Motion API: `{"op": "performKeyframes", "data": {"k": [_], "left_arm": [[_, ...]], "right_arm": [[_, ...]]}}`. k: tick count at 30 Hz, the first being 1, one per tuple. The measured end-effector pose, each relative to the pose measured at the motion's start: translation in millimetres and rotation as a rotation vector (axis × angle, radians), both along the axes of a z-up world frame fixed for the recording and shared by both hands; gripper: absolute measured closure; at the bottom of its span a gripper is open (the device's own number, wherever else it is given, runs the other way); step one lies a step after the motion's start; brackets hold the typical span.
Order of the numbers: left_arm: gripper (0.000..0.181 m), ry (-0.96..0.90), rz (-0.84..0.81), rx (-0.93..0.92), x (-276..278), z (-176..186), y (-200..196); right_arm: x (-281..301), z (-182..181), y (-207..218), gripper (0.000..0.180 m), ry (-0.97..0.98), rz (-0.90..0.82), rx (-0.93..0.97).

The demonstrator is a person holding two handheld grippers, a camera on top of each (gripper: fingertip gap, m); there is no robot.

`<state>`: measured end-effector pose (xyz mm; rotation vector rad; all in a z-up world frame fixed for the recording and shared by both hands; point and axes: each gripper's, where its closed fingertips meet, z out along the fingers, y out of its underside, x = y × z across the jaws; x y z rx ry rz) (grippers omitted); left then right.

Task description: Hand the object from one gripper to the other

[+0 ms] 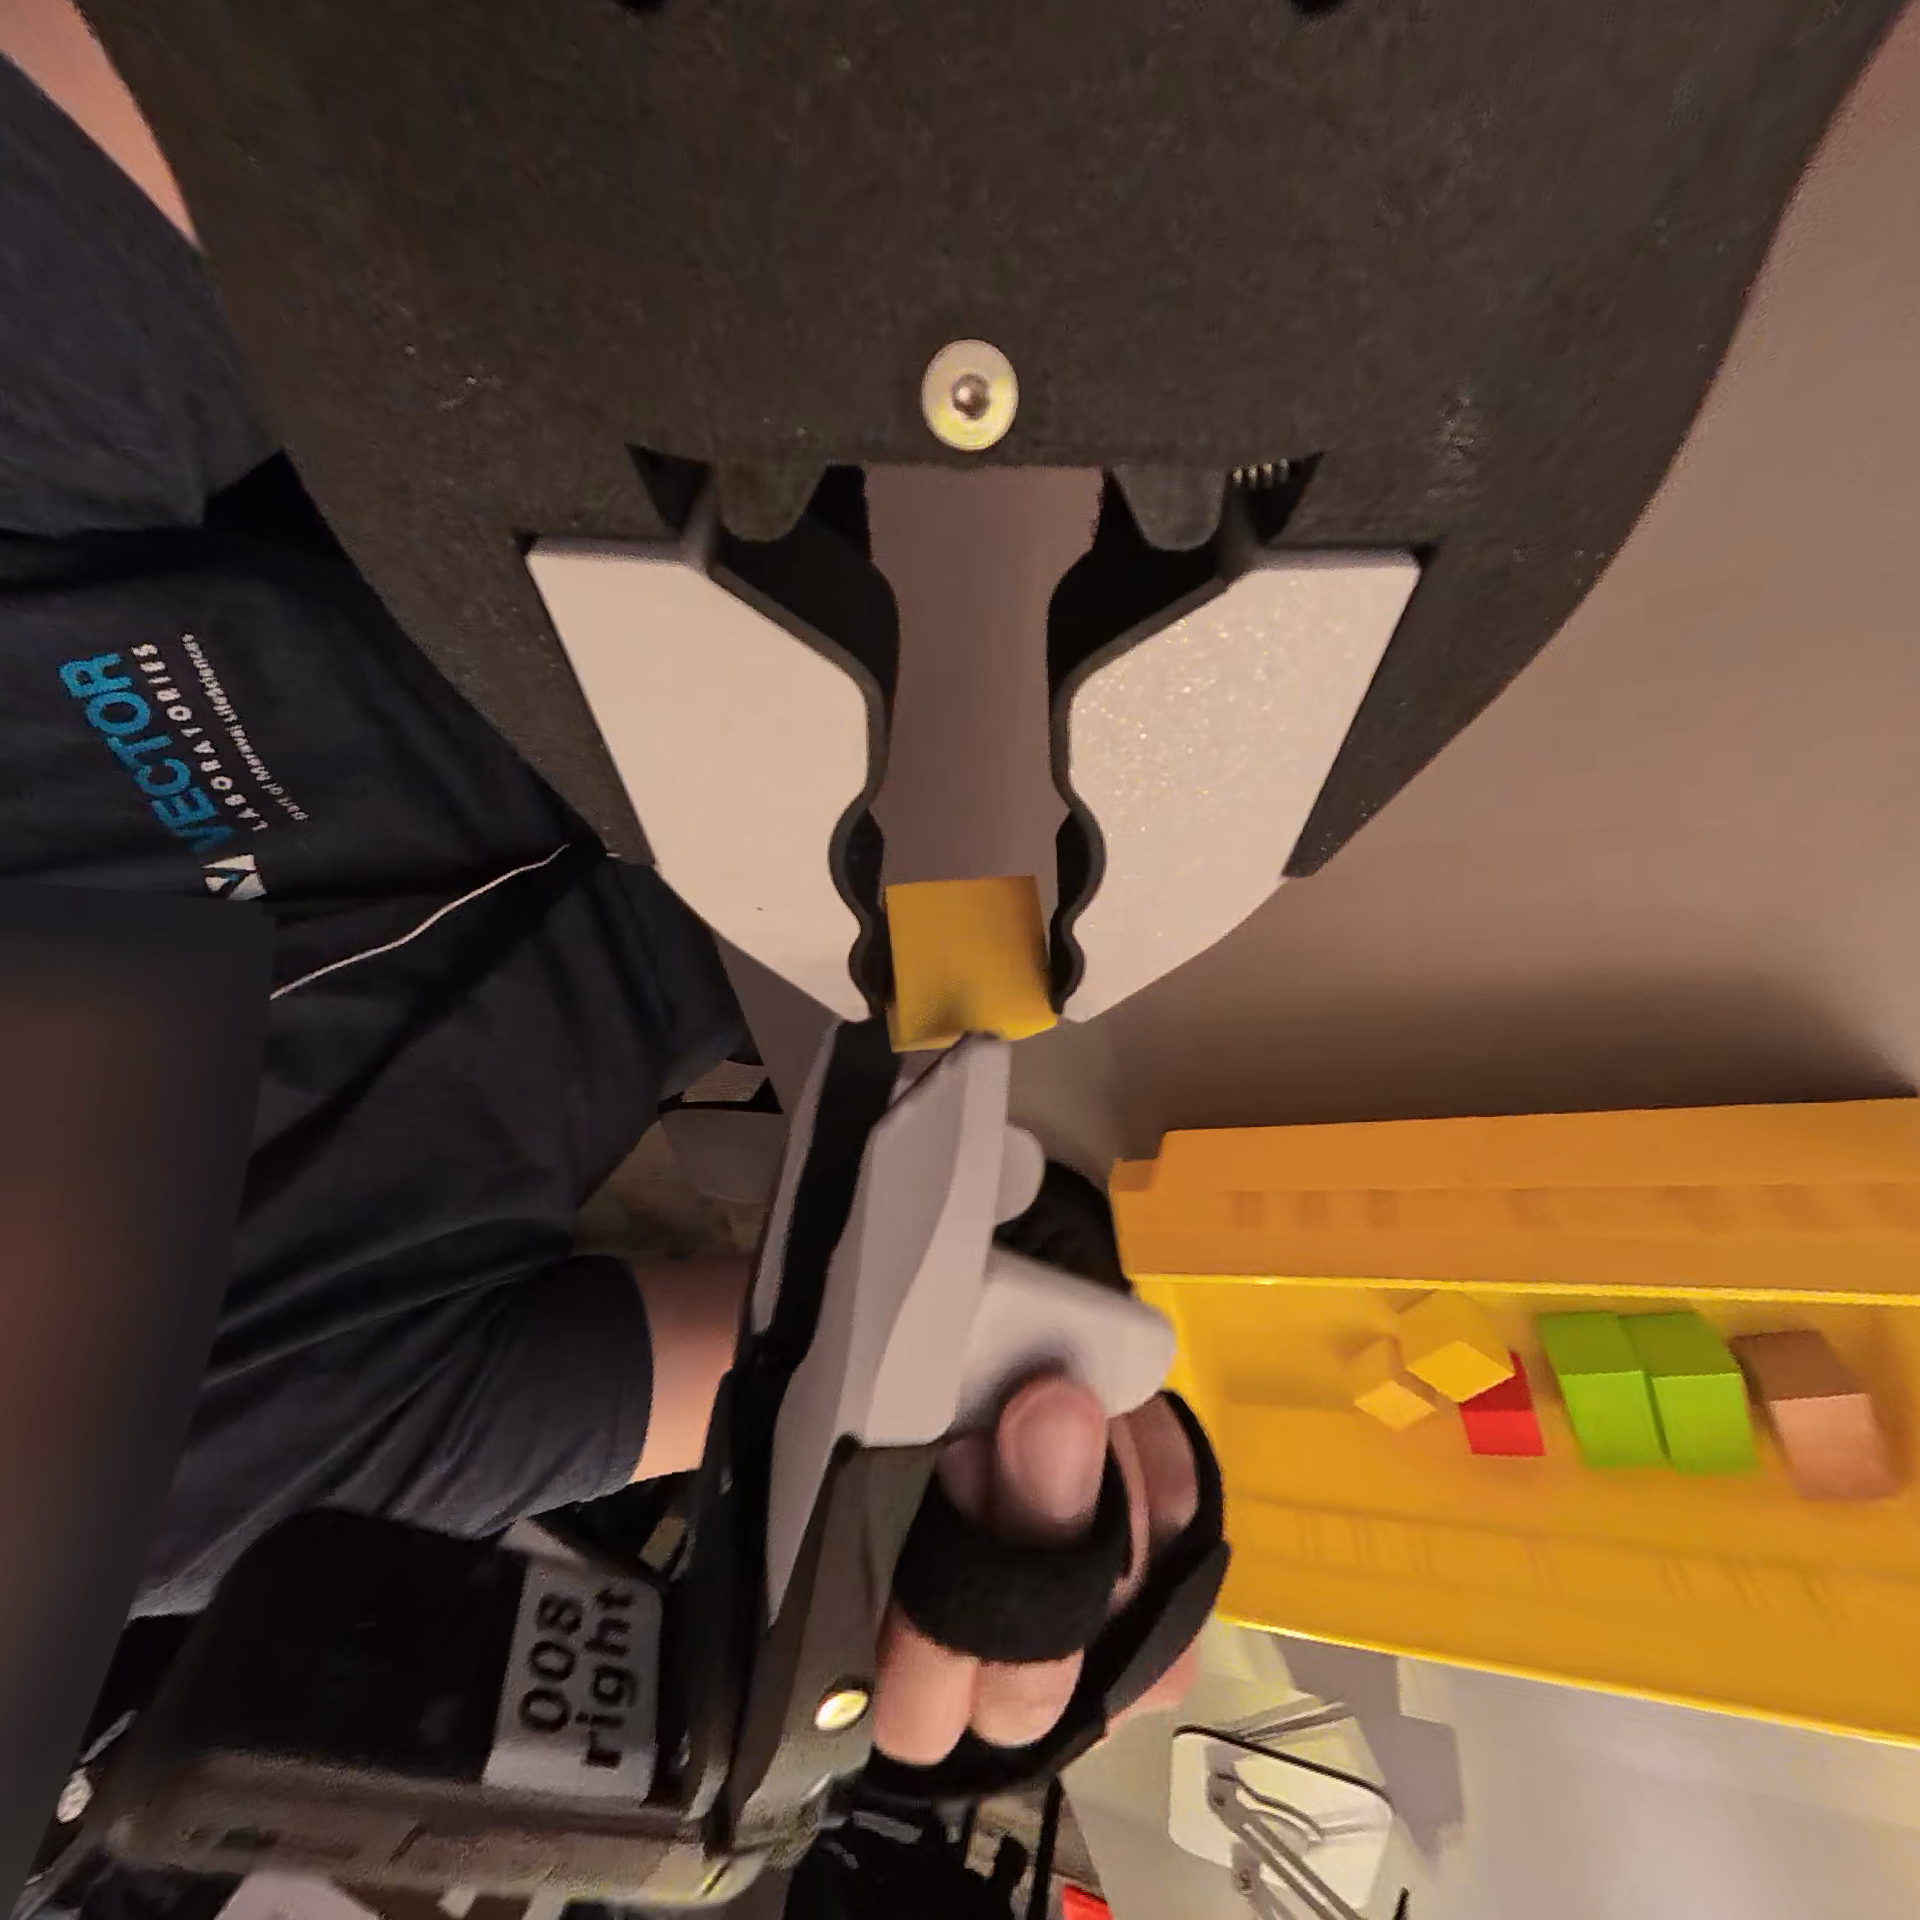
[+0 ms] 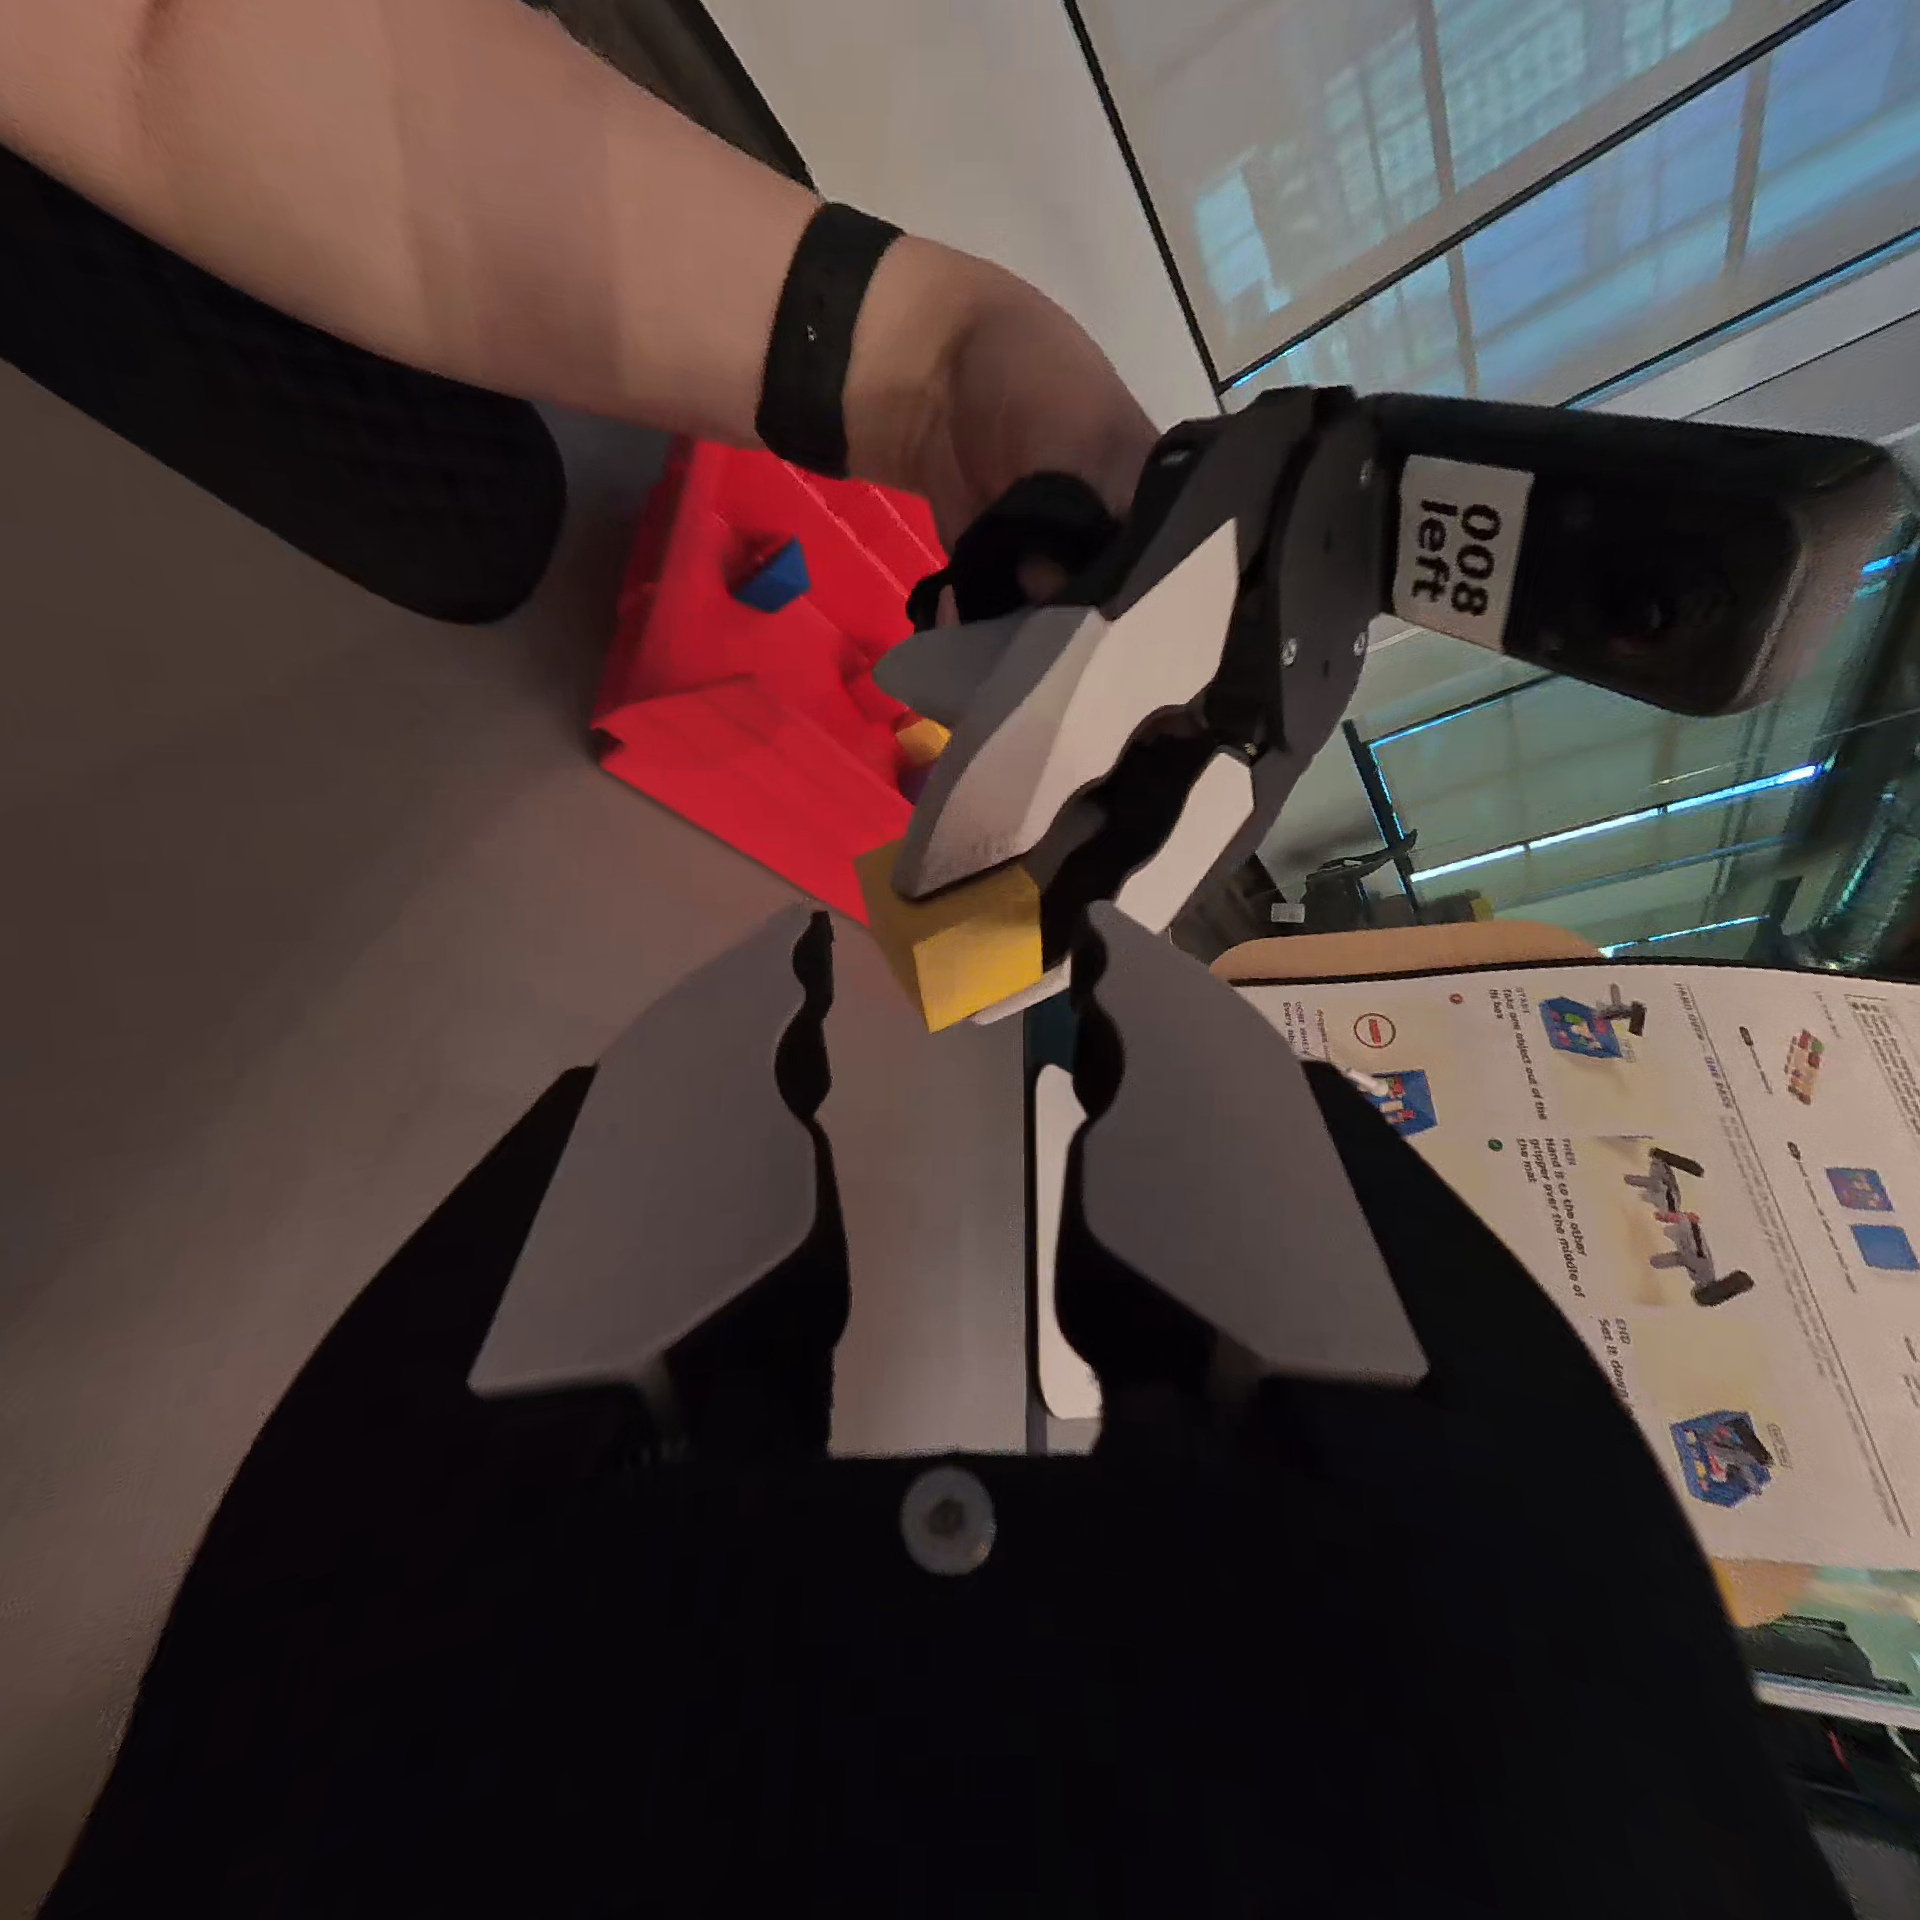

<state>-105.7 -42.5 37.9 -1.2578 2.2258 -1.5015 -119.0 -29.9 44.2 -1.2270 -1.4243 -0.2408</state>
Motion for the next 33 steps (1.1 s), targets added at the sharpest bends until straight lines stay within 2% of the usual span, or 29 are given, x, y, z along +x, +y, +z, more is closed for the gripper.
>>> {"op": "performKeyframes", "data": {"k": [2,5,7,10,12,14,17,18,20,23,27,30,33], "left_arm": [[0.152,0.02,-0.016,0.002,0,-4,-4],[0.149,0.015,-0.016,0.048,3,-11,-2],[0.138,-0.012,0.015,0.064,5,-7,4],[0.128,-0.082,0.117,0.087,4,8,25],[0.125,-0.156,0.198,0.104,1,23,41],[0.125,-0.245,0.23,0.075,-8,45,48],[0.124,-0.35,0.248,0.015,-24,68,54],[0.124,-0.378,0.258,0.007,-28,72,57],[0.125,-0.41,0.284,0.011,-32,76,63],[0.126,-0.369,0.31,0.033,-36,71,68],[0.128,-0.291,0.417,0.15,-39,57,87],[0.129,-0.201,0.542,0.238,-49,45,113],[0.132,0.013,0.733,0.373,-74,11,158]], "right_arm": [[0,-6,1,0.145,-0.016,0.007,-0.014],[4,-13,2,0.147,-0.039,-0.001,-0.057],[15,-12,2,0.147,-0.042,-0.025,-0.098],[70,-1,3,0.147,-0.021,-0.175,-0.204],[133,3,4,0.147,0.045,-0.357,-0.297],[192,-22,-7,0.147,0.09,-0.519,-0.506],[247,-82,-26,0.147,0.074,-0.667,-0.817],[258,-100,-28,0.147,0.055,-0.705,-0.89],[281,-123,-11,0.147,0.017,-0.826,-0.902],[285,-149,13,0.147,0.091,-0.929,-0.99],[300,-186,2,0.147,-0.039,-1.086,-1.143],[300,-189,8,0.147,-0.052,-1.108,-1.122],[305,-193,4,0.147,-0.11,-1.155,-1.135]]}}
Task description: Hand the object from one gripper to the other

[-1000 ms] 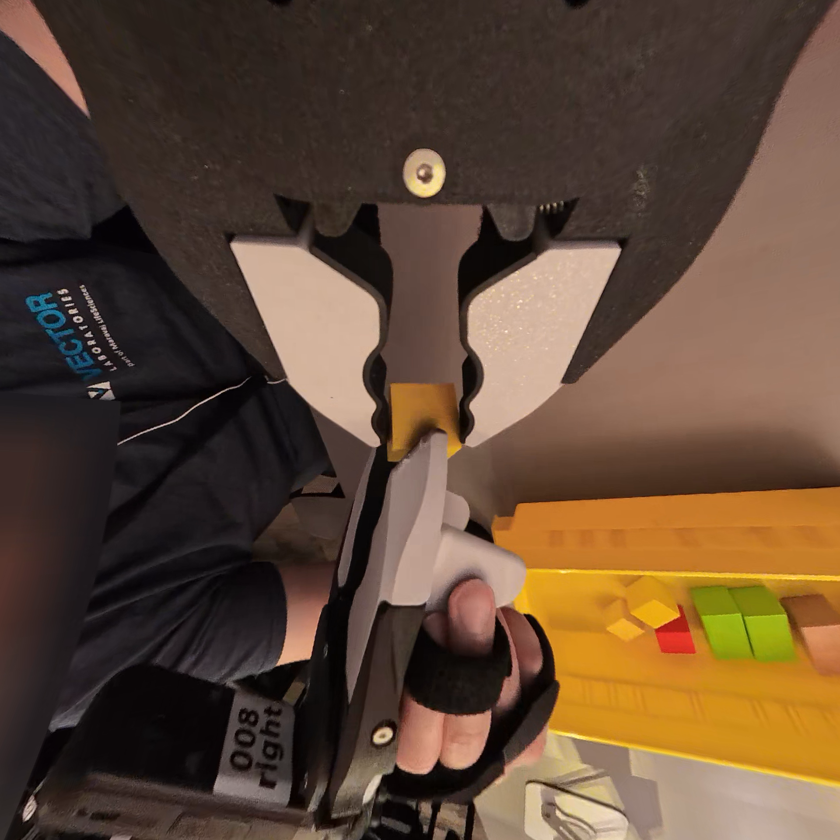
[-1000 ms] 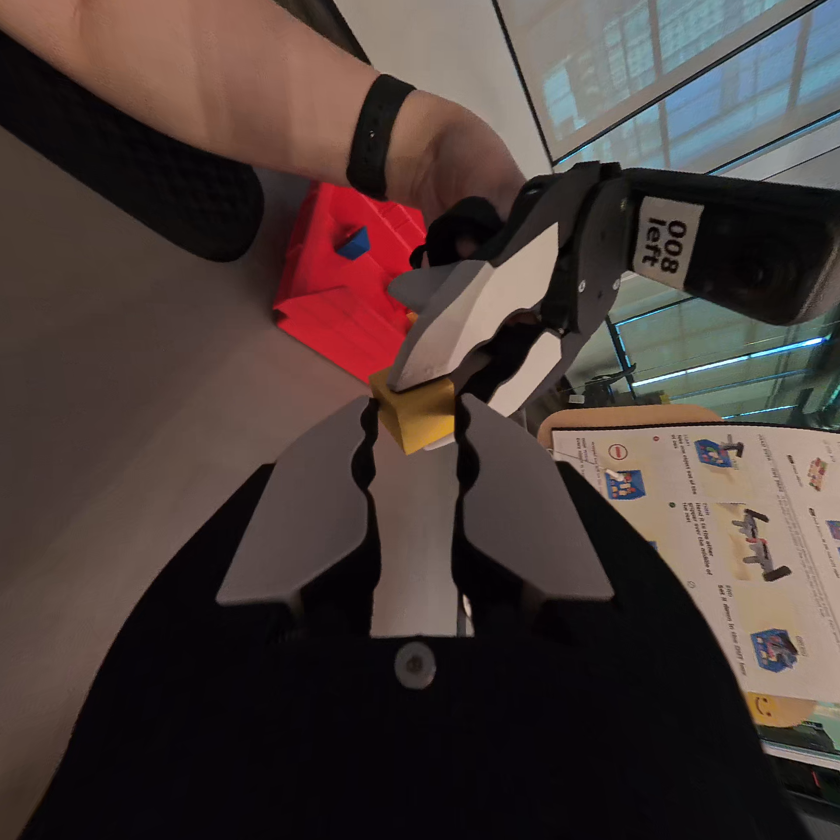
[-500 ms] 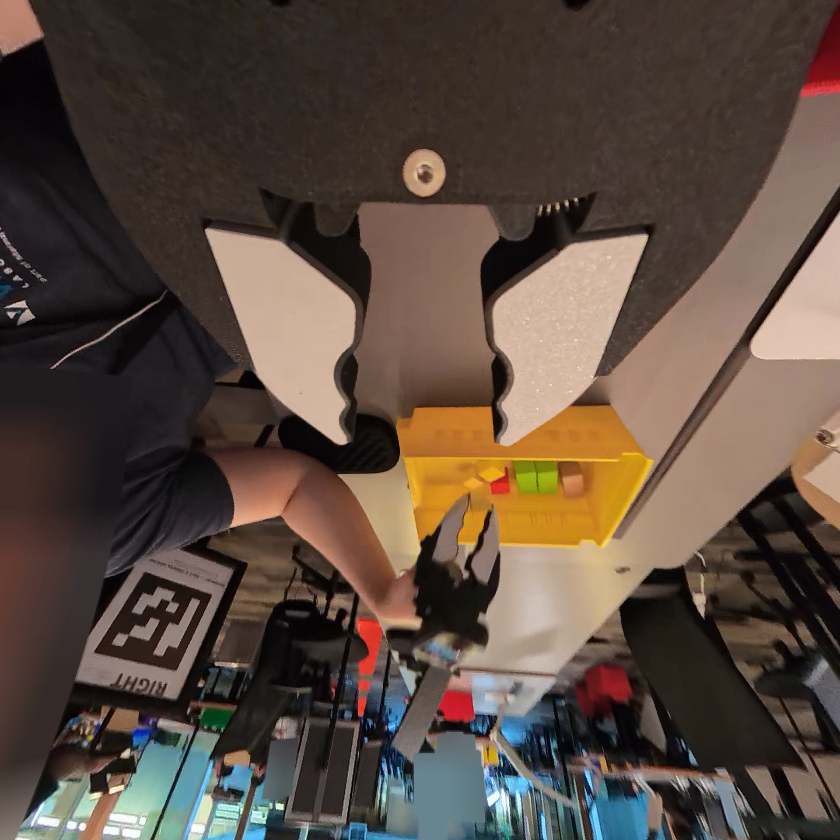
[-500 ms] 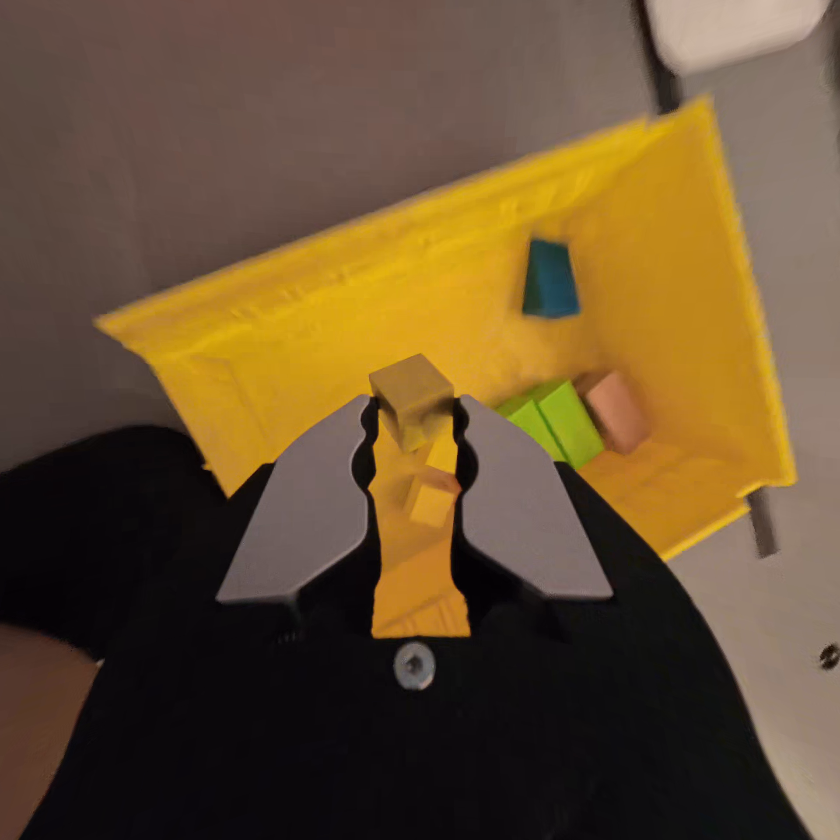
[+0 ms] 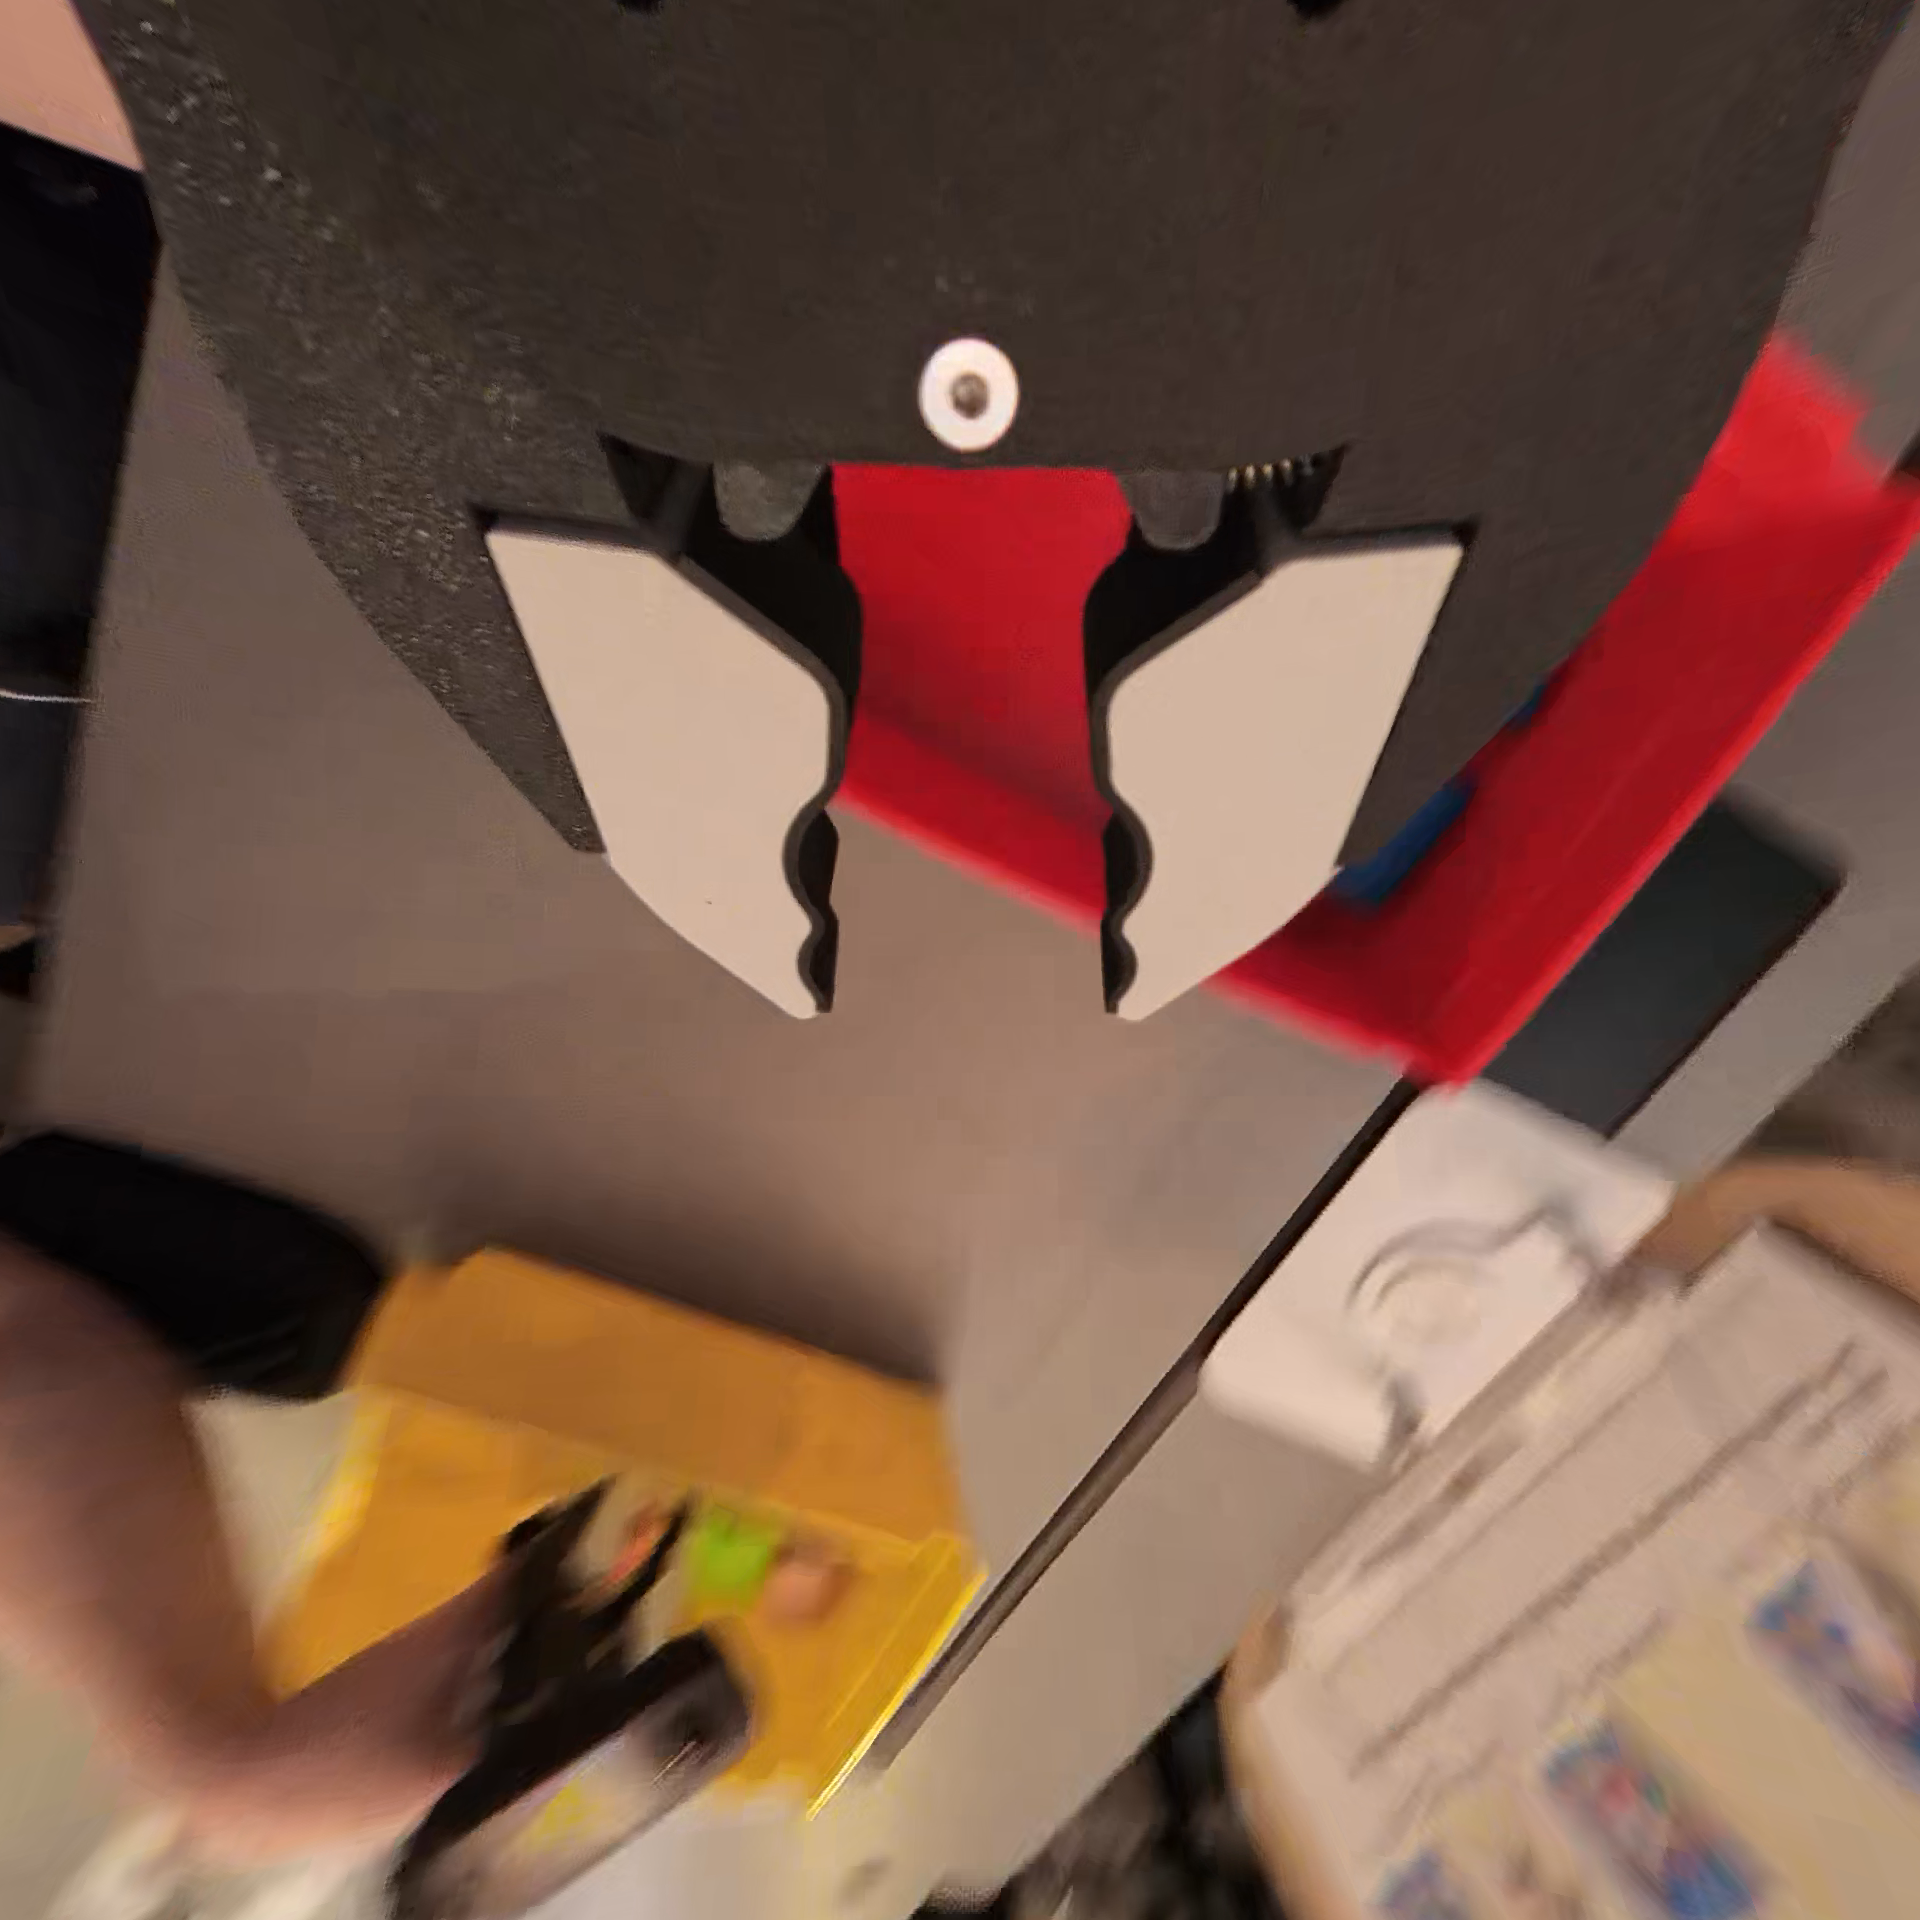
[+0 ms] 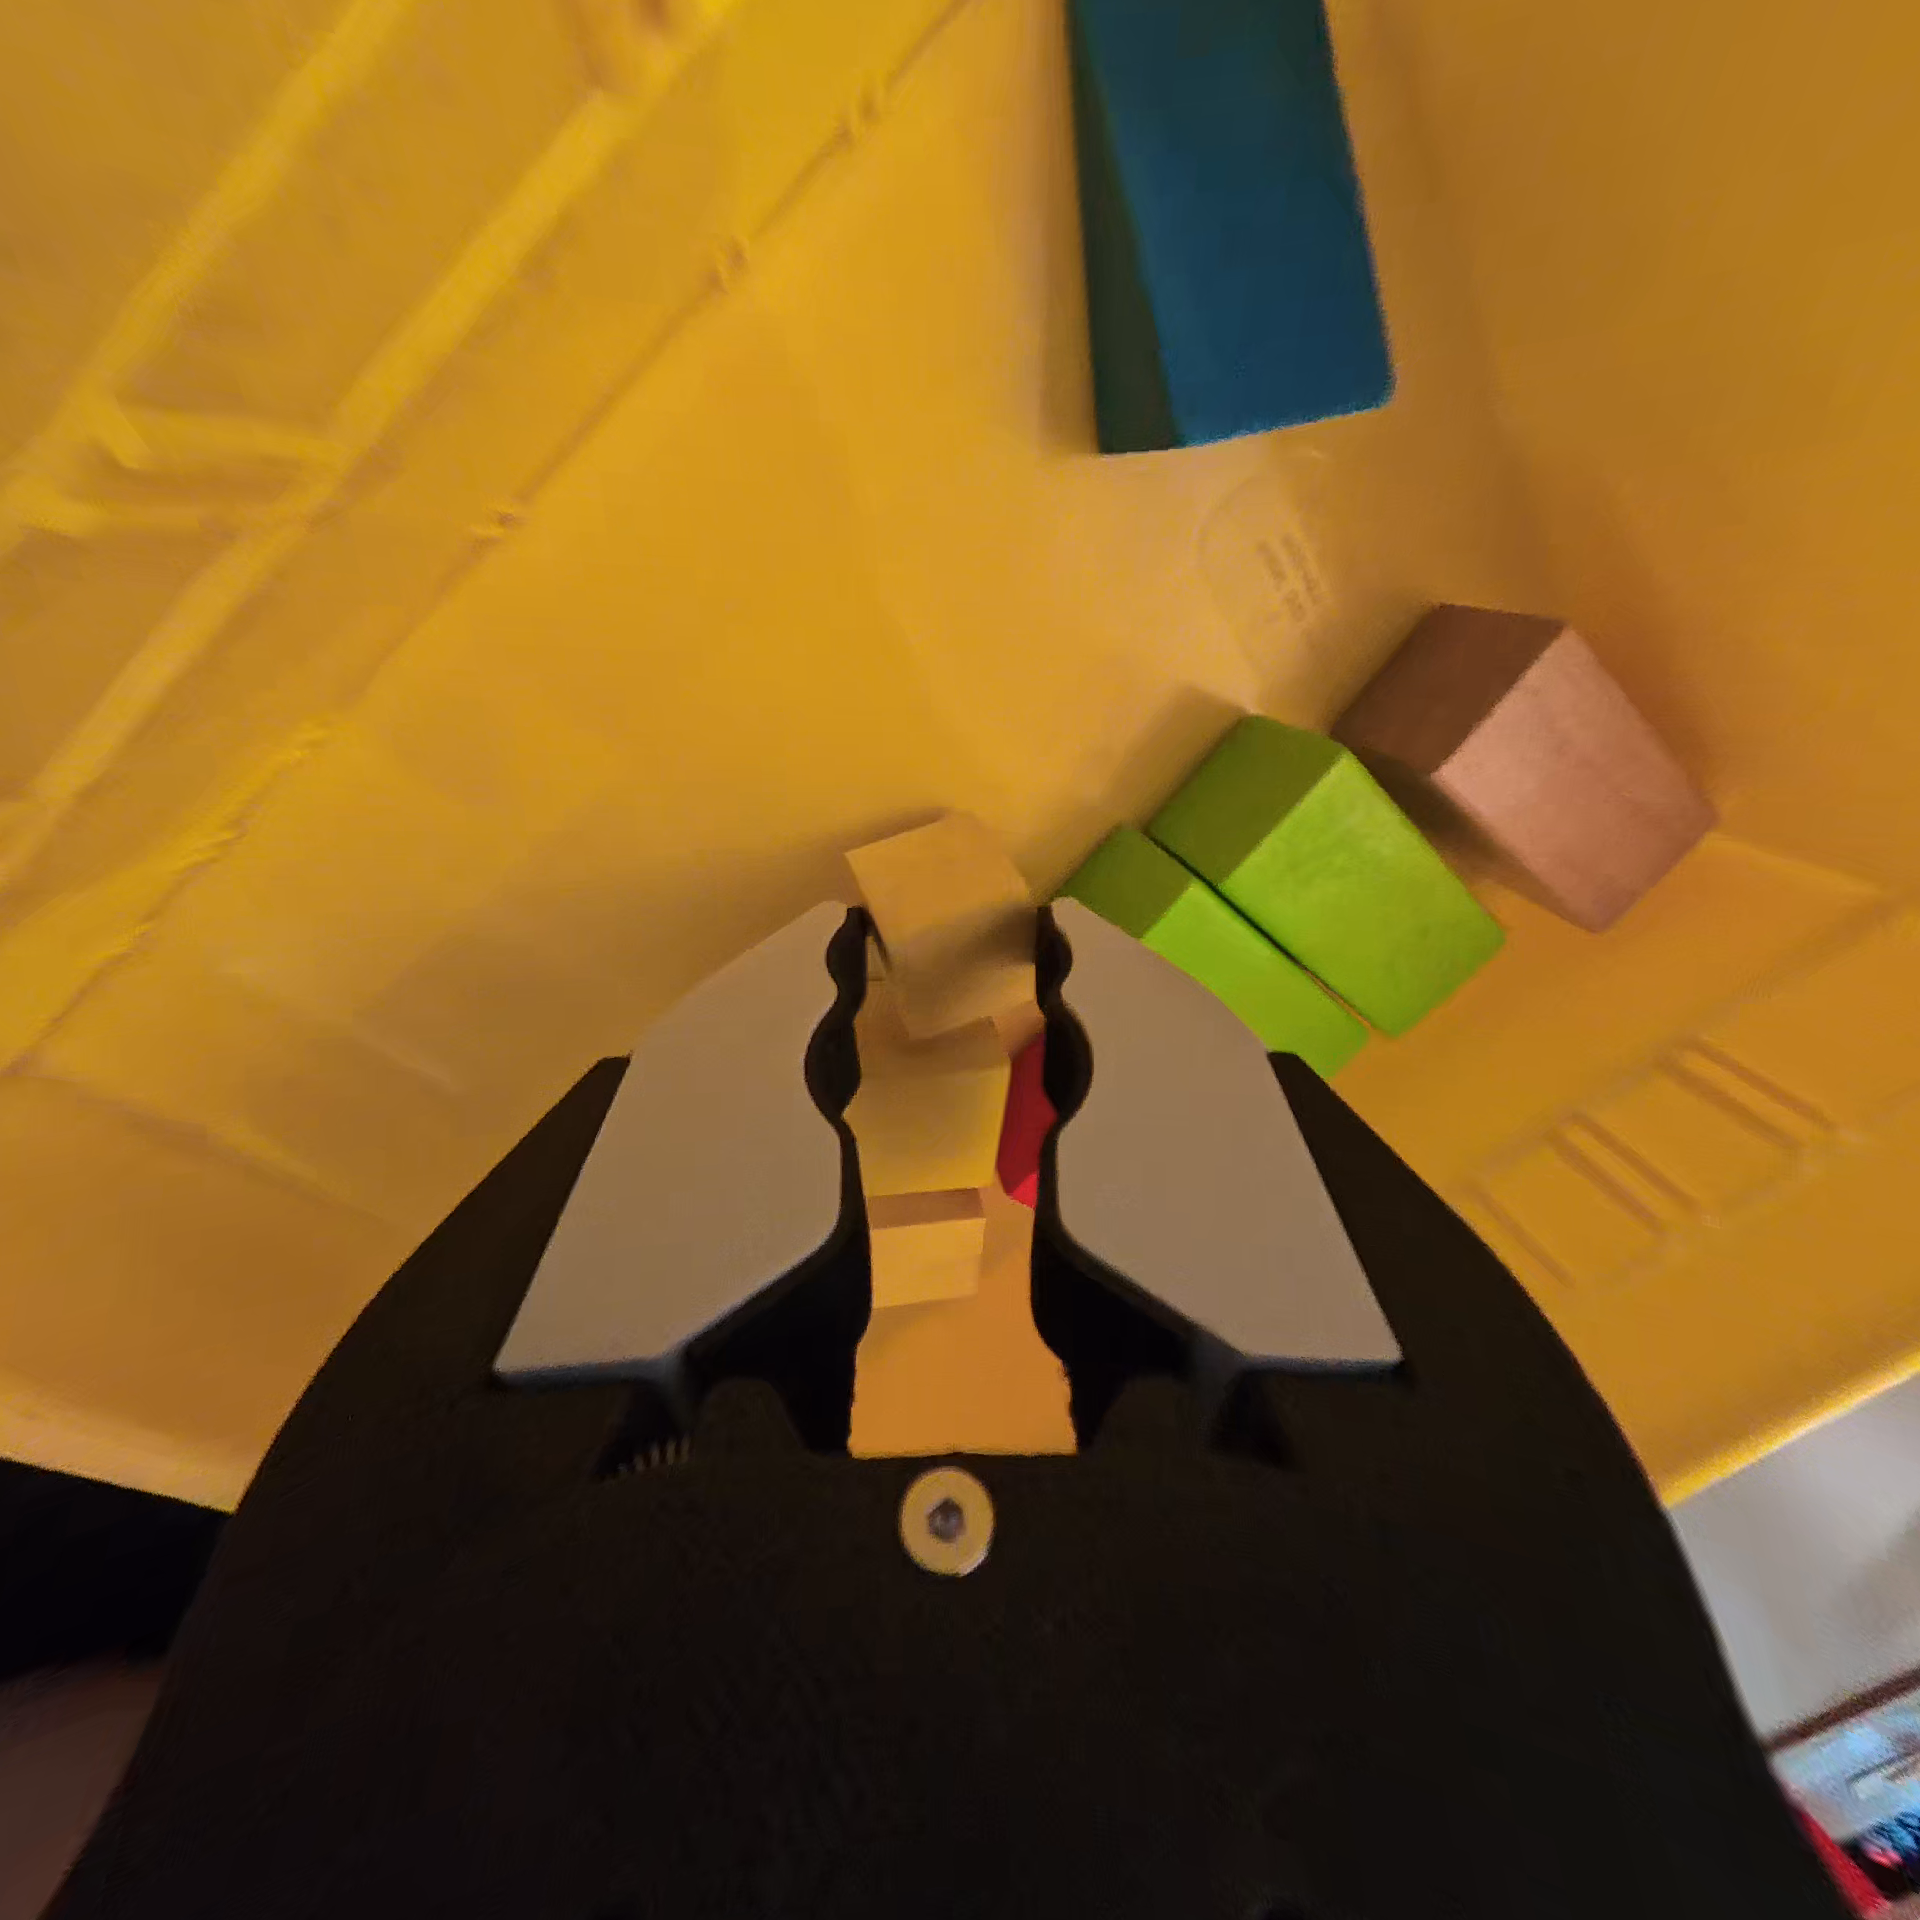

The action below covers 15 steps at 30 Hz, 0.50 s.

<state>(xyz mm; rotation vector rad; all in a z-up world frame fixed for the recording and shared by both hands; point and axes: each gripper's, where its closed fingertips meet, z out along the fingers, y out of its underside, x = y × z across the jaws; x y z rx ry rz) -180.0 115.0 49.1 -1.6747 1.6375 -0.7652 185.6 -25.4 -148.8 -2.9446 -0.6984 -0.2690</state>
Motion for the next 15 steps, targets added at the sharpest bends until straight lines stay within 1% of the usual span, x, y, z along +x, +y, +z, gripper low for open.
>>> {"op": "performKeyframes", "data": {"k": [3,6,8,12,15], "left_arm": [[0.132,0.214,0.222,0.076,-28,-38,50],[0.133,0.291,0.305,0.059,-31,-70,84],[0.133,0.319,0.296,-0.015,-25,-95,93],[0.131,0.317,0.288,-0.13,-7,-132,104],[0.121,0.356,0.242,-0.095,0,-152,106]], "right_arm": [[-1,-8,1,0.148,-0.025,0.028,-0.029],[-3,-6,6,0.149,-0.017,0.02,-0.007],[-4,-6,5,0.149,-0.01,0.029,-0.007],[-4,5,8,0.136,0.01,0.021,0.046],[-6,21,10,0.134,0.04,0.025,0.11]]}}
